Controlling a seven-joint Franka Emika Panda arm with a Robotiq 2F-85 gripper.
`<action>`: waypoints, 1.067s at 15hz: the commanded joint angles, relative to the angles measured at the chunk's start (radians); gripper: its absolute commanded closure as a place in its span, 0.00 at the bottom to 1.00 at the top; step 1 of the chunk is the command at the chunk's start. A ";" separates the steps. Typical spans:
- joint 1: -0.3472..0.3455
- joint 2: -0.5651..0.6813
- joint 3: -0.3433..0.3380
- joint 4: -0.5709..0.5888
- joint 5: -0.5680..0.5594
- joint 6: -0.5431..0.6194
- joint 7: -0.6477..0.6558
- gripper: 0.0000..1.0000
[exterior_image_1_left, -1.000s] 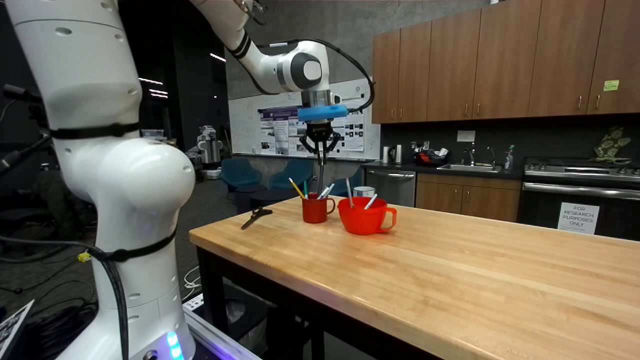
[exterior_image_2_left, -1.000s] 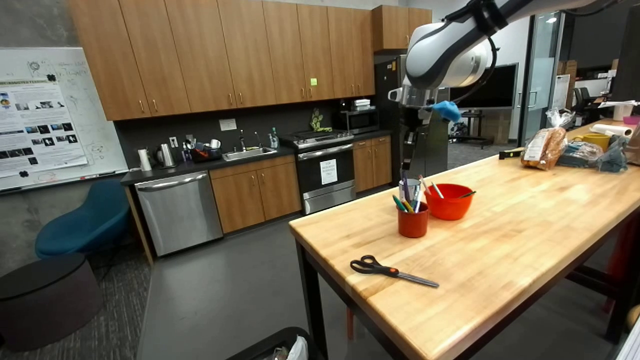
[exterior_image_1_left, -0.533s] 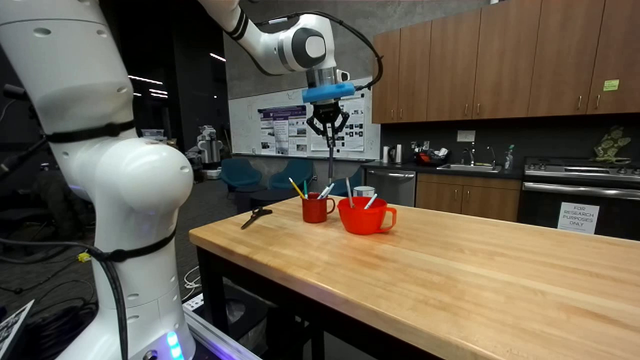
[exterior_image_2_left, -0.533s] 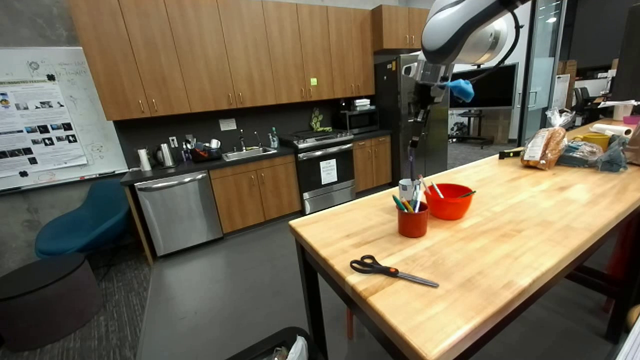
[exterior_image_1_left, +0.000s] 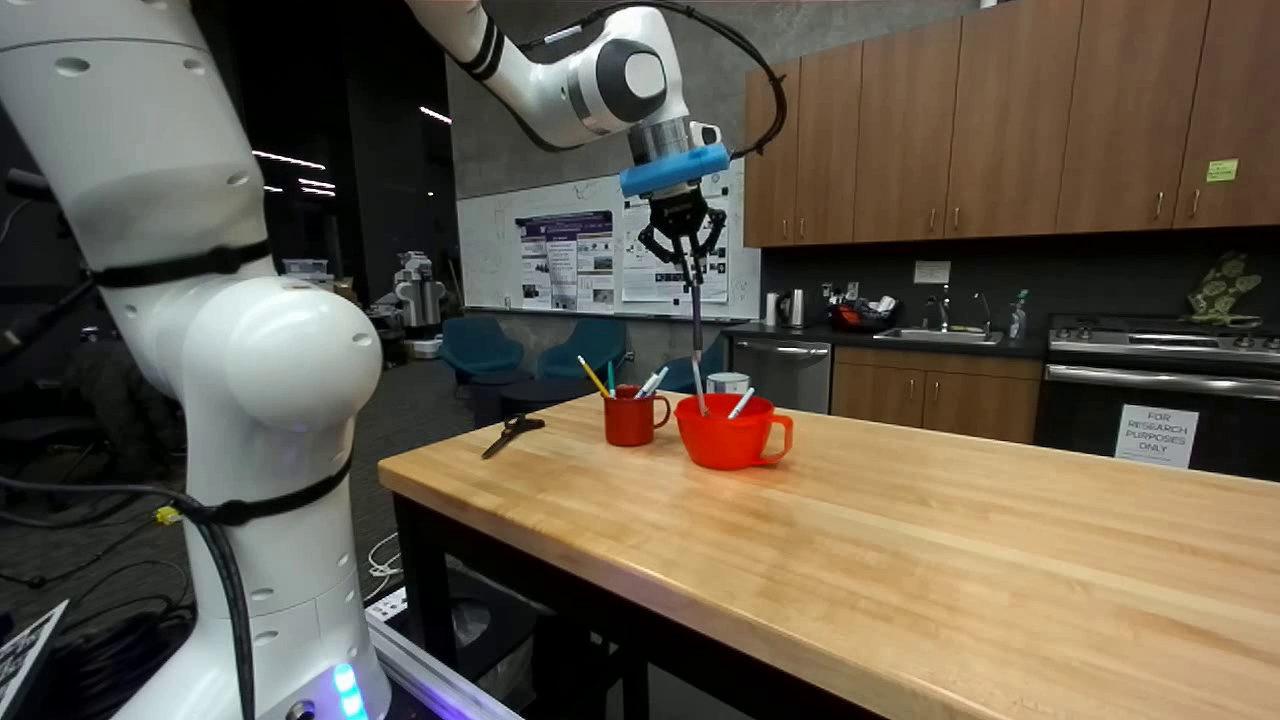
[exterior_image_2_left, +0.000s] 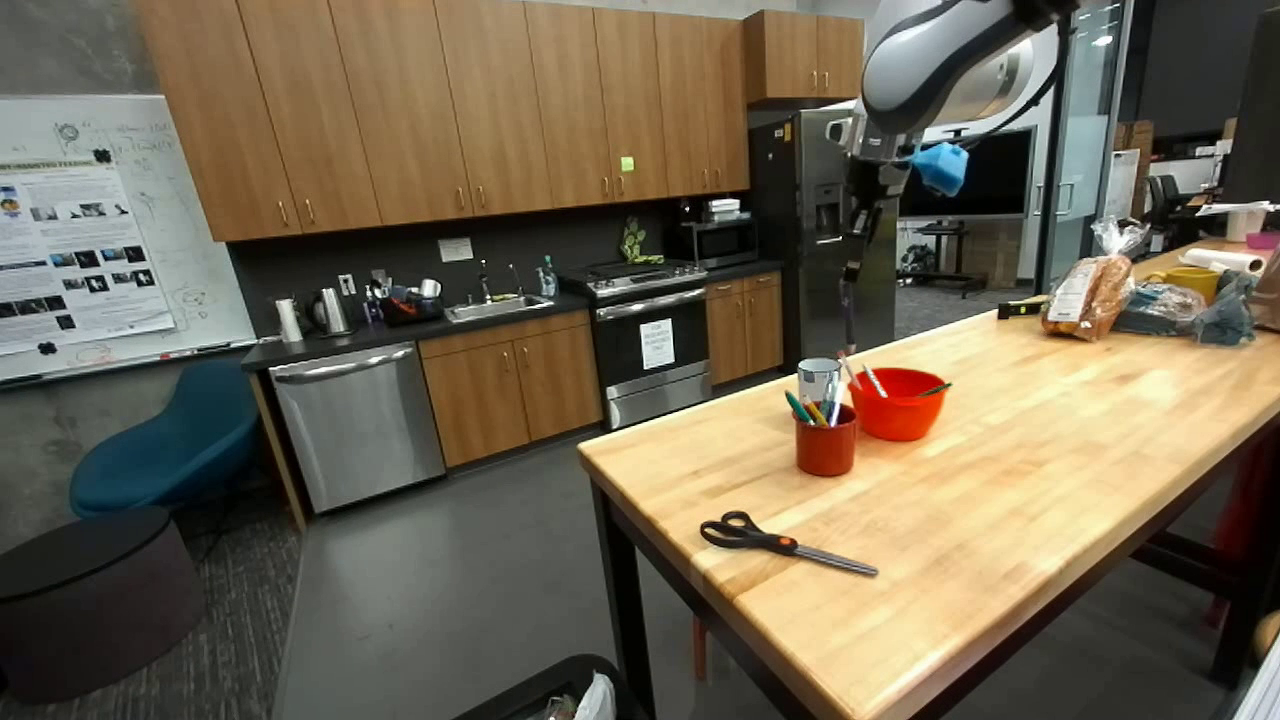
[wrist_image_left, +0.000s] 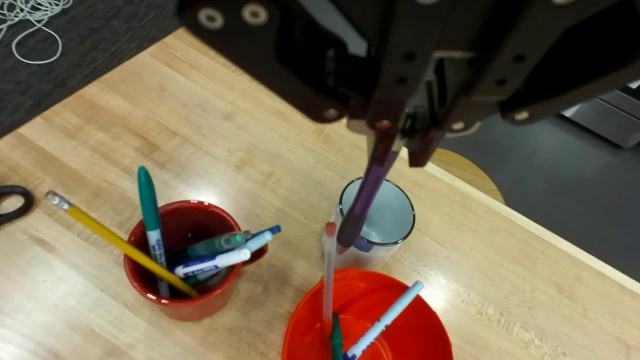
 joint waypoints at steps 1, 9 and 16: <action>-0.013 0.026 -0.004 -0.009 -0.049 0.027 0.055 0.97; -0.030 0.112 -0.017 -0.017 -0.067 0.026 0.101 0.97; -0.051 0.169 -0.013 -0.004 -0.131 0.010 0.148 0.97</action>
